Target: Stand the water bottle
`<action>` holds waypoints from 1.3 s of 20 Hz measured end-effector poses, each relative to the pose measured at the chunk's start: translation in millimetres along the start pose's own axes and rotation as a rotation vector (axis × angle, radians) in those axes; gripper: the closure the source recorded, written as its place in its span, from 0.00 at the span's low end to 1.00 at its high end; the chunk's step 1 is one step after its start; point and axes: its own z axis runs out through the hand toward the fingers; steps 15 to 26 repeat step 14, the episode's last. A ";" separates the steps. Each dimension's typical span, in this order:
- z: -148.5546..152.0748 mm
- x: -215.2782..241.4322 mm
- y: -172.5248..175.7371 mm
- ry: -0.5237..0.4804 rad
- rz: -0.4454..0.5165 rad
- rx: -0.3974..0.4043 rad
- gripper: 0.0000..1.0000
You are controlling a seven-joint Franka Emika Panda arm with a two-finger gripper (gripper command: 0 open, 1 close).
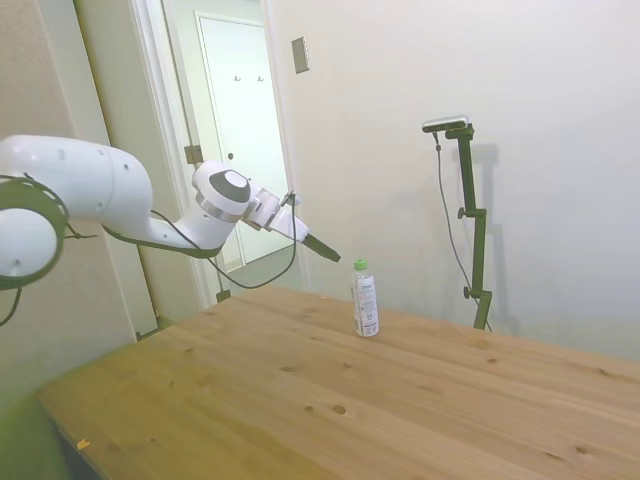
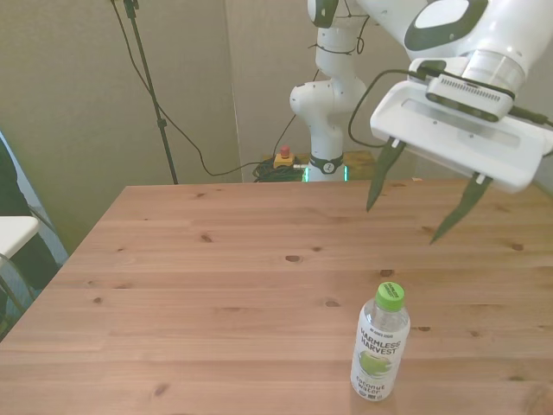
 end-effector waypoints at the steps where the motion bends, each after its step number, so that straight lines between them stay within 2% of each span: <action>1: -8.1 6.9 10.4 -0.020 -0.021 -0.020 0.00; 8: -40.0 45.1 68.3 -0.217 -0.176 -0.171 0.00; 11: -42.1 41.7 81.3 -0.291 -0.244 -0.231 0.00; 14: -42.7 26.0 88.5 -0.343 -0.335 -0.258 0.00; 26: -42.7 26.0 88.5 -0.343 -0.335 -0.258 0.00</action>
